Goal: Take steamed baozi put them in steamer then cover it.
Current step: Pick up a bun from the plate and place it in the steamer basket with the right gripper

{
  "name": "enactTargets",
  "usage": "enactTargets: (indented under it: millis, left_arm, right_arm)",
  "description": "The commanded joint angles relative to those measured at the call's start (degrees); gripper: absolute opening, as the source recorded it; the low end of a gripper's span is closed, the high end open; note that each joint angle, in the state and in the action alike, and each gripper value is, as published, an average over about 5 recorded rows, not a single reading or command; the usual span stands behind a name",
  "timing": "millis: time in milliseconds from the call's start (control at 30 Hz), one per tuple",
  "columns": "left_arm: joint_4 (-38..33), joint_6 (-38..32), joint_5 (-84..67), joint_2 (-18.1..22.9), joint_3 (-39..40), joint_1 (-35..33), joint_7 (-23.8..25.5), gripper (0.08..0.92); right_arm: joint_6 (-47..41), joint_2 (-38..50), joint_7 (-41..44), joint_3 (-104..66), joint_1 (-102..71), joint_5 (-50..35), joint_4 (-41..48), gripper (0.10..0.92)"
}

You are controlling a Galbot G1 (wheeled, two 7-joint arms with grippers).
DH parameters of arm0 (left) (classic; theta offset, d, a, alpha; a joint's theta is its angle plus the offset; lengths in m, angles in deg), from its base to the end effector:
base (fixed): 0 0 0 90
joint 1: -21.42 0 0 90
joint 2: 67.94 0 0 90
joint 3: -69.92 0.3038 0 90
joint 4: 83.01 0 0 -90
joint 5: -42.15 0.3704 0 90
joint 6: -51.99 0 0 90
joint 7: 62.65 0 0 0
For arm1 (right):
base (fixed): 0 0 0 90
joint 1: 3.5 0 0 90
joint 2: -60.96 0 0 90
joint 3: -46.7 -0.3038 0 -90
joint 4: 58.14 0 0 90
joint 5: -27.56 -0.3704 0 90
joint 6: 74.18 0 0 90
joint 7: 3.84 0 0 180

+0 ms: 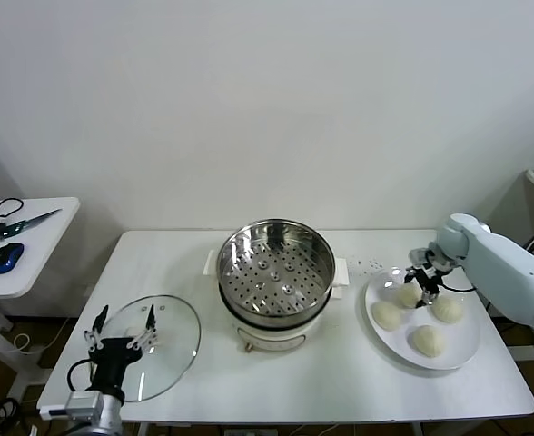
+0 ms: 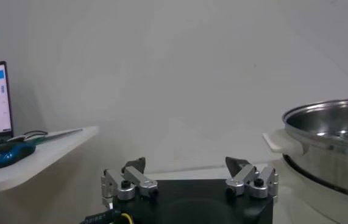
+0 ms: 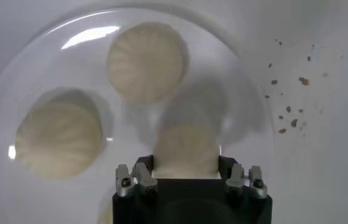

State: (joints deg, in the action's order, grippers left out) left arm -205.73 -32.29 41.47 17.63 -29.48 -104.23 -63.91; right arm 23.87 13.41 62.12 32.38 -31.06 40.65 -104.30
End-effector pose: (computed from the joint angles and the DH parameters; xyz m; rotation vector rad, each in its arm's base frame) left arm 0.1919 0.0587 -0.2599 0.1825 -2.9866 -0.2115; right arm 0.5520 -0.1872 -0.2136 1.3124 -1.2162 1.4265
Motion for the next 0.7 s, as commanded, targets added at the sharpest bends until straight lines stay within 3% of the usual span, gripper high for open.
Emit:
enactTargets:
  millis: [33, 400, 700]
  left_arm:
    - [-0.2, 0.0, 0.0, 0.0, 0.0, -0.2, 0.0, 0.823]
    - [-0.7, -0.2, 0.0, 0.0, 0.1, -0.9, 0.0, 0.823]
    - [-0.6, -0.5, 0.1, -0.3, -0.3, -1.5, 0.1, 0.823]
  right_arm:
    - [1.4, 0.9, 0.1, 3.2, 4.0, -1.9, -2.2, 0.679]
    - [12.1, -2.6, 1.6, 25.5, 32.5, -8.4, -16.8, 0.679]
    - [21.7, -12.6, 1.0, 25.9, 37.7, -0.6, -24.5, 0.687]
